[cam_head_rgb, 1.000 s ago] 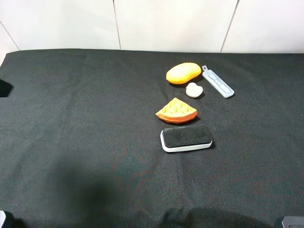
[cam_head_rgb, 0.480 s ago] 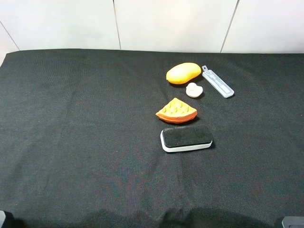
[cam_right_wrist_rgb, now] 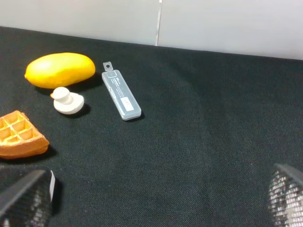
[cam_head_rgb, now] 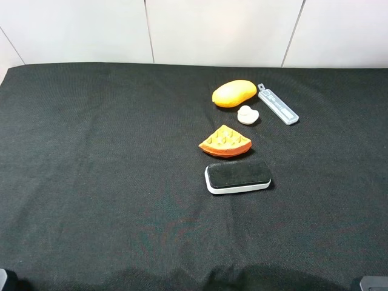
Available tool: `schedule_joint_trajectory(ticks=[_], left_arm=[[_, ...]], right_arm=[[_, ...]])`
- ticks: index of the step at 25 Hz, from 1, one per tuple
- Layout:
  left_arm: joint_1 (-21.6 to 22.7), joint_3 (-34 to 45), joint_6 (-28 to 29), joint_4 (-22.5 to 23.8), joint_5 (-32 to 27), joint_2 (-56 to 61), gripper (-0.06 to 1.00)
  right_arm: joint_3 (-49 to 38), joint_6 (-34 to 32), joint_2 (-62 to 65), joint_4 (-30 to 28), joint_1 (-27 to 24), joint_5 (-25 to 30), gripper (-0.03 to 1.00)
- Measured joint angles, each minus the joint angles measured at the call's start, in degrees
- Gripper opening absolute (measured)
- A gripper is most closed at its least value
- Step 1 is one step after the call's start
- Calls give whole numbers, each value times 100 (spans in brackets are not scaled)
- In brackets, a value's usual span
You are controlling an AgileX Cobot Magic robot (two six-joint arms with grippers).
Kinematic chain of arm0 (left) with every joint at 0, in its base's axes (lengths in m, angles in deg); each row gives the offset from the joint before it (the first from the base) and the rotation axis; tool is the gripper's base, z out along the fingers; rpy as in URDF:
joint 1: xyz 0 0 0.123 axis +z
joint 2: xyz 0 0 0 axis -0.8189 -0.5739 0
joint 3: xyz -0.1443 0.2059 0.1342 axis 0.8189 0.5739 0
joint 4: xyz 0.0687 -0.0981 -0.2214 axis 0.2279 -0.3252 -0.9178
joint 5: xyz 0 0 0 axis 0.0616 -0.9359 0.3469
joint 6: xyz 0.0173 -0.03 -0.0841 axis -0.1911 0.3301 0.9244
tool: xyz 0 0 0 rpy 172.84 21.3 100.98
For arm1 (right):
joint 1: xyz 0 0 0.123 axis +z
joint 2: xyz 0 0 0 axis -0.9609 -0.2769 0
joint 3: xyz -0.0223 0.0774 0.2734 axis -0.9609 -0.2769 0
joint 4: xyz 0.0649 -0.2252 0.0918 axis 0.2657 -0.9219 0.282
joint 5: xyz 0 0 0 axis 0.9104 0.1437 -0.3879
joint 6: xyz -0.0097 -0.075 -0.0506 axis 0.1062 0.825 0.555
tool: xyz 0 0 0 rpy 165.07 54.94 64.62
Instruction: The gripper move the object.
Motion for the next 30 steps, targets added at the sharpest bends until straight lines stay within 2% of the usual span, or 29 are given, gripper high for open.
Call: schedule_joint_trajectory(ticks=[13,19,30], left_arm=[[65,6,34,-9,8,136,85],[65,6,619,-13,8,136,85],[65,6,703,-13,8,136,85]], right_arm=[[0,0,0,3,0,0,69],[0,0,0,7,0,0,69],[0,0,0,7,0,0,69]])
